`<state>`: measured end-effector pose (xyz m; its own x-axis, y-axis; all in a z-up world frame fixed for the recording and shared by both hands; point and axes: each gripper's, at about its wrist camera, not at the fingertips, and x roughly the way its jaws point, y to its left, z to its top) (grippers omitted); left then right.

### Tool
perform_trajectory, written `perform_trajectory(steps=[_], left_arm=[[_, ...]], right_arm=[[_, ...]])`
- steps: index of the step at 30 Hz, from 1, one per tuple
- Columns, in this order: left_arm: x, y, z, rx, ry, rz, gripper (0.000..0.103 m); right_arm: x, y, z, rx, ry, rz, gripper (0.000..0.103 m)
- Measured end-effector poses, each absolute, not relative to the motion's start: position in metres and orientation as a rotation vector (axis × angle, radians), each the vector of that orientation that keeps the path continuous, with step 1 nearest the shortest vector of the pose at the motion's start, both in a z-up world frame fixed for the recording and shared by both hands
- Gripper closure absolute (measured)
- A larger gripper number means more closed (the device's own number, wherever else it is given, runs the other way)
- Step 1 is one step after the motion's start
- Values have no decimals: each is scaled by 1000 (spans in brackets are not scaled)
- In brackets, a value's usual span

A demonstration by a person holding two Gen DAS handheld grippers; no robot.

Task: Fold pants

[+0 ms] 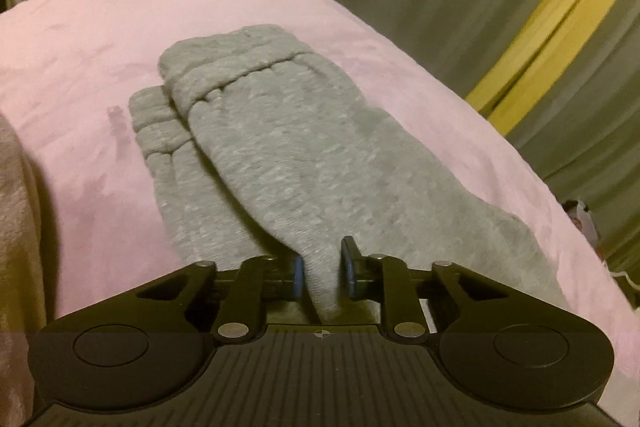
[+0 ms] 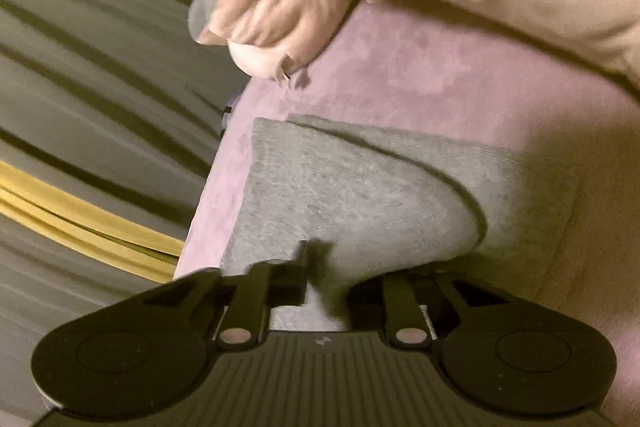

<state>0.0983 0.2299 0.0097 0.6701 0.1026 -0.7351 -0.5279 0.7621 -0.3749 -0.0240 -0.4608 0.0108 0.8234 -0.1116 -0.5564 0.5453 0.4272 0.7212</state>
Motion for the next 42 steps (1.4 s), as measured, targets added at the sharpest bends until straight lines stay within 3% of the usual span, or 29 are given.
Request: perform_trajectory(steps=[6, 14, 16, 20, 22, 23, 25, 31, 35, 38, 42], left_arm=[[90, 231, 20, -609, 739, 378, 84], [85, 223, 17, -530, 765, 388, 84], [84, 221, 20, -491, 780, 409, 76], [76, 204, 37, -316, 743, 442, 56], [67, 187, 50, -212, 688, 466, 26], [62, 178, 55, -177, 648, 467, 21], [55, 158, 64, -136, 581, 441, 9], [66, 103, 43, -204, 667, 257, 6], [69, 84, 14, -254, 745, 203, 6], [77, 87, 1, -272, 827, 252, 6], [78, 89, -3, -306, 802, 276, 6]], right_arm=[[-45, -452, 46, 872, 366, -466, 98], [-60, -457, 14, 869, 495, -575, 97], [-63, -456, 12, 823, 543, -647, 94], [-83, -461, 26, 790, 518, -787, 37], [-95, -456, 40, 766, 466, -761, 30], [-97, -453, 46, 760, 449, -726, 16], [-92, -444, 54, 731, 443, -662, 5], [-57, -428, 31, 718, 594, -544, 5], [-71, -448, 10, 928, 564, -541, 5], [-85, -456, 14, 897, 574, -657, 5], [-107, -466, 23, 976, 482, -572, 5]])
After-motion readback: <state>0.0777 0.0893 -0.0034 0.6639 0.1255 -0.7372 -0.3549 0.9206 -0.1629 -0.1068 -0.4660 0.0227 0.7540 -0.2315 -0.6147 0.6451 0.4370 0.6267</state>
